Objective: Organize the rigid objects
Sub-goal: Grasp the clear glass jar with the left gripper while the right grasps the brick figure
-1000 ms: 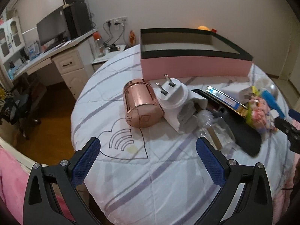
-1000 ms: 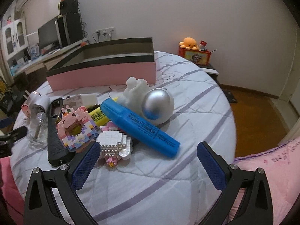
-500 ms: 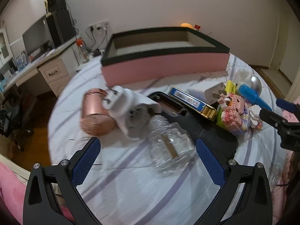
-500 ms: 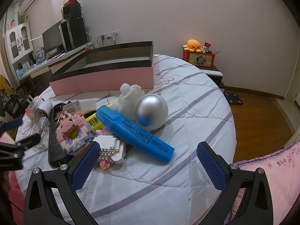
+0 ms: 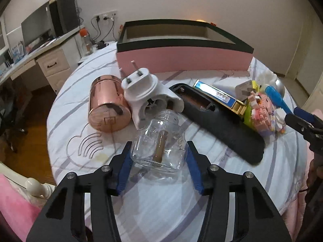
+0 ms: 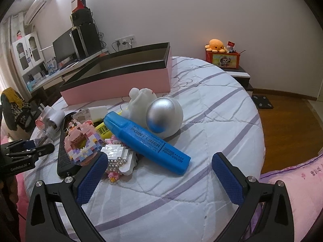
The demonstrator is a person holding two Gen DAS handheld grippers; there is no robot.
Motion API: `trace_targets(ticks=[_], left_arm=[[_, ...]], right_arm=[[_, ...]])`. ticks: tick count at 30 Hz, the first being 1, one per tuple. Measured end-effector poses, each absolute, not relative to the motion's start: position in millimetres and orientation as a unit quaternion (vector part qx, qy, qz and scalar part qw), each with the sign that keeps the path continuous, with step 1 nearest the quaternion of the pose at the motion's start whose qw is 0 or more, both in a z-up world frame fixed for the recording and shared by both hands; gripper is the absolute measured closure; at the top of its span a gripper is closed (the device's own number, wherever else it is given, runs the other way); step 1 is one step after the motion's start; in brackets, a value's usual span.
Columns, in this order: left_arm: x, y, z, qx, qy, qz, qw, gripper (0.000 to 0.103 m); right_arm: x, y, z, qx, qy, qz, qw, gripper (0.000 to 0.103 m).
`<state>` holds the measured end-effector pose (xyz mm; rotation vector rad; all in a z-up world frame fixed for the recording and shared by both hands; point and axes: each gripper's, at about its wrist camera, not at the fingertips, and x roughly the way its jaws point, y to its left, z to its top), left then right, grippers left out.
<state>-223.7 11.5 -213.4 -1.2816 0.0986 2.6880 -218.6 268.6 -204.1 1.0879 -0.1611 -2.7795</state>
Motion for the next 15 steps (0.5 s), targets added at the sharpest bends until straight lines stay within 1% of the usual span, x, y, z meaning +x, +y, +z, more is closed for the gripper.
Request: trace_targets(ticks=[3, 6, 7, 9, 11, 12, 13, 15], left_arm=[[-218, 8, -214, -0.426, 0.039, 0.9, 0.082, 0.051], [-221, 4, -215, -0.423, 0.03, 0.902, 0.084, 0.05], [-221, 4, -215, -0.422, 0.029, 0.902, 0.083, 0.049], [-224, 4, -216, -0.42, 0.03, 0.903, 0.082, 0.044], [-224, 4, -217, -0.418, 0.035, 0.904, 0.08, 0.037], [-224, 3, -218, -0.418, 0.031, 0.904, 0.081, 0.035], [-223, 2, -218, -0.418, 0.027, 0.904, 0.084, 0.033], [-223, 2, -218, -0.414, 0.032, 0.905, 0.088, 0.033]], right_arm=[[-216, 265, -203, 0.364, -0.045, -0.927, 0.08, 0.0], [-215, 259, -203, 0.365, -0.044, -0.926, 0.088, 0.0], [-215, 258, -203, 0.366, -0.042, -0.925, 0.087, 0.002], [-215, 253, -202, 0.37, -0.036, -0.924, 0.084, 0.007], [-213, 249, -201, 0.37, -0.036, -0.924, 0.092, 0.008], [-213, 246, -201, 0.37, -0.032, -0.924, 0.093, 0.01], [-214, 244, -202, 0.372, -0.029, -0.923, 0.094, 0.014], [-215, 238, -203, 0.379, -0.022, -0.921, 0.091, 0.02]])
